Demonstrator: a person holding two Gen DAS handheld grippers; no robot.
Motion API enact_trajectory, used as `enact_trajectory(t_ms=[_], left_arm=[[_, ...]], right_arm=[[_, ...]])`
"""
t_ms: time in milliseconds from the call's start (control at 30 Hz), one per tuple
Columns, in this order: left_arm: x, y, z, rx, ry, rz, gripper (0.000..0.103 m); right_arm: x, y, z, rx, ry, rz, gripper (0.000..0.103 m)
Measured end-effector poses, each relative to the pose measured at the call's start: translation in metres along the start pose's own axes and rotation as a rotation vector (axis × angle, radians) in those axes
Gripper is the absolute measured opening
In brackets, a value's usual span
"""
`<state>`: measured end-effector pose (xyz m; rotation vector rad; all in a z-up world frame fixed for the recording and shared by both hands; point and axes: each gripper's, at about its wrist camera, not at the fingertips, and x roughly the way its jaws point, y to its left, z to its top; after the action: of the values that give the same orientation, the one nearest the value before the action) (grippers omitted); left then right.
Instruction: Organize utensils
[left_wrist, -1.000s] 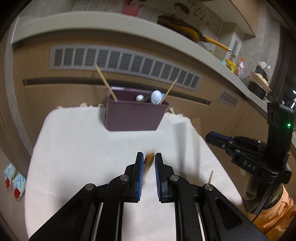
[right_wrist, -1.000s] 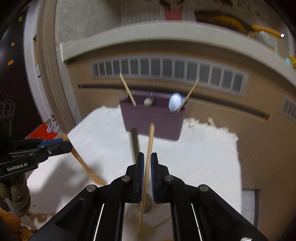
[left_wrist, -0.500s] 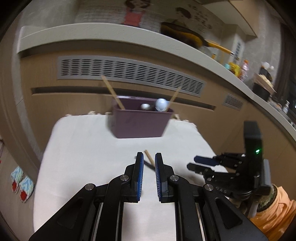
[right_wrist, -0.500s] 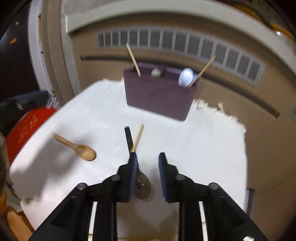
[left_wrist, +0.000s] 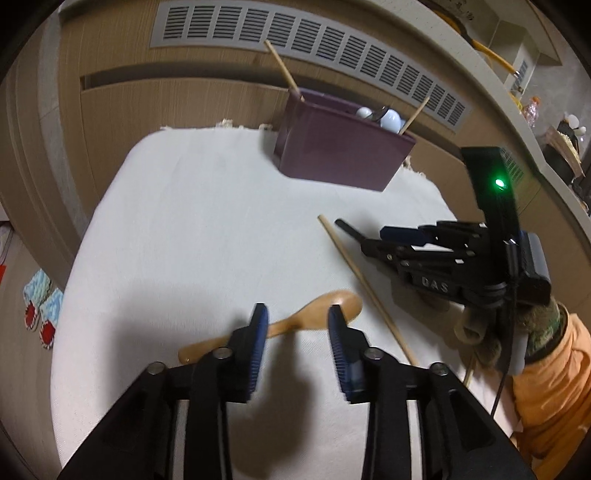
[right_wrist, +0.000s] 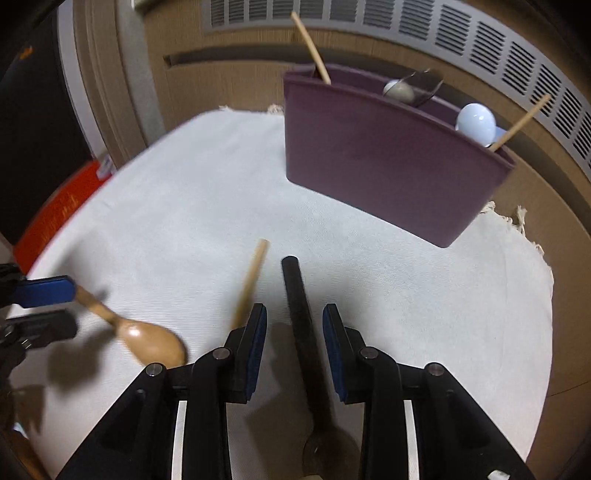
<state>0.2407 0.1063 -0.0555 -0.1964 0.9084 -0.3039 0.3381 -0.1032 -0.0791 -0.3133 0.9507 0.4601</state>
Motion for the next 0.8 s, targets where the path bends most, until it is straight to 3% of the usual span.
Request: enact_trajectory(t_ms=[100, 167, 200, 400, 700, 800], left_arm=[[0.001, -0.001, -0.001, 0.004, 0.008, -0.012, 0.042], [0.005, -0.003, 0.002, -0.001, 0.022, -0.04, 0.043], [0.008, -0.007, 0.005, -0.001, 0.029, -0.052, 0.043], [0.033, -0.034, 0.034, -0.002, 0.072, -0.064, 0.046], [0.109, -0.076, 0.072, 0.051, 0.185, 0.176, 0.045], [0.124, -0.082, 0.073, 0.07, 0.22, 0.207, 0.036]], right_arm=[[0.009, -0.008, -0.005, 0.022, 0.022, 0.022, 0.03], [0.007, -0.009, -0.008, 0.009, 0.027, 0.03, 0.014], [0.004, -0.009, -0.01, 0.003, 0.031, 0.035, 0.011], [-0.028, -0.022, -0.024, 0.055, -0.027, 0.05, 0.011], [-0.091, -0.045, -0.043, 0.108, -0.188, 0.017, 0.011], [-0.105, -0.049, -0.05, 0.108, -0.232, 0.001, 0.011]])
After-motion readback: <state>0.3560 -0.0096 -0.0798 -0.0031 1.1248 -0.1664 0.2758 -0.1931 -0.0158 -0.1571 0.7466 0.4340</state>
